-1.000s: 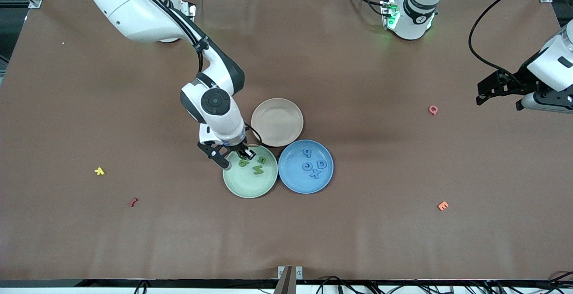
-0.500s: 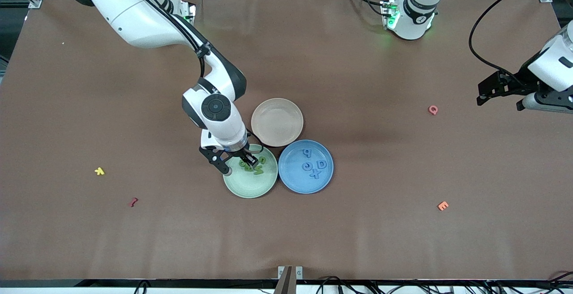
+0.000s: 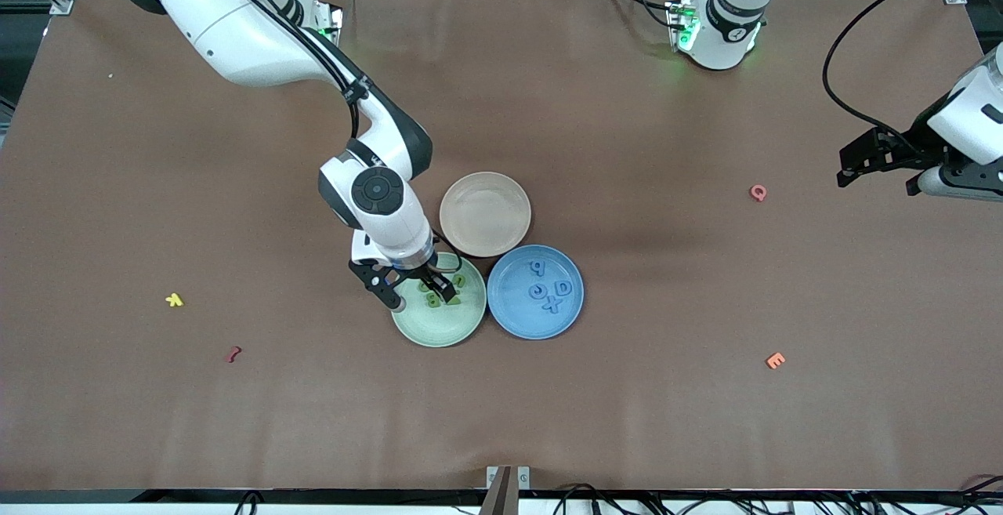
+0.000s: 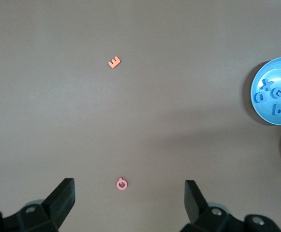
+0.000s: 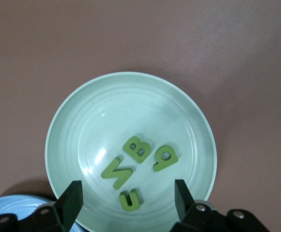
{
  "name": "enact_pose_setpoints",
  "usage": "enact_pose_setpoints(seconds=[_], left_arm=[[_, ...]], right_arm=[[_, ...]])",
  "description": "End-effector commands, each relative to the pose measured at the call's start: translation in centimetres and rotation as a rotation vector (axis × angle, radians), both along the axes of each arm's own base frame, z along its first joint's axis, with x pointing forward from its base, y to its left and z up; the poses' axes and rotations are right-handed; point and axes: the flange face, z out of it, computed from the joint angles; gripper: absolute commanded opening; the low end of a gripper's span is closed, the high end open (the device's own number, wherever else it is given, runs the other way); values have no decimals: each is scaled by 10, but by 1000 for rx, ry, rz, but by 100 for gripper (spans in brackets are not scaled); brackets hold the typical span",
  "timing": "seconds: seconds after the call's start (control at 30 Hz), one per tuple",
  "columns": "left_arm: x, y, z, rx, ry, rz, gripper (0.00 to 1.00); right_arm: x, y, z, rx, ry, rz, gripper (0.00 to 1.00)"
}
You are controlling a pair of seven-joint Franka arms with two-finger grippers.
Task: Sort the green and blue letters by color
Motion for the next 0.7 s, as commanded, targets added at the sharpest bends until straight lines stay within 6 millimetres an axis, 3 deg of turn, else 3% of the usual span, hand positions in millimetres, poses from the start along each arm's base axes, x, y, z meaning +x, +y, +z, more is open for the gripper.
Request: enact_pose_setpoints(seconds=[0.0, 0.47, 0.67], left_arm=[[-2, -4, 3, 2, -16, -28, 100], [4, 8, -6, -3, -3, -6, 100], [11, 42, -20, -23, 18, 74, 100]], right_arm=[[5, -2, 9, -41, 5, -15, 85], [13, -19, 43, -140, 58, 125, 100], [20, -47, 81, -179, 71, 216, 100]])
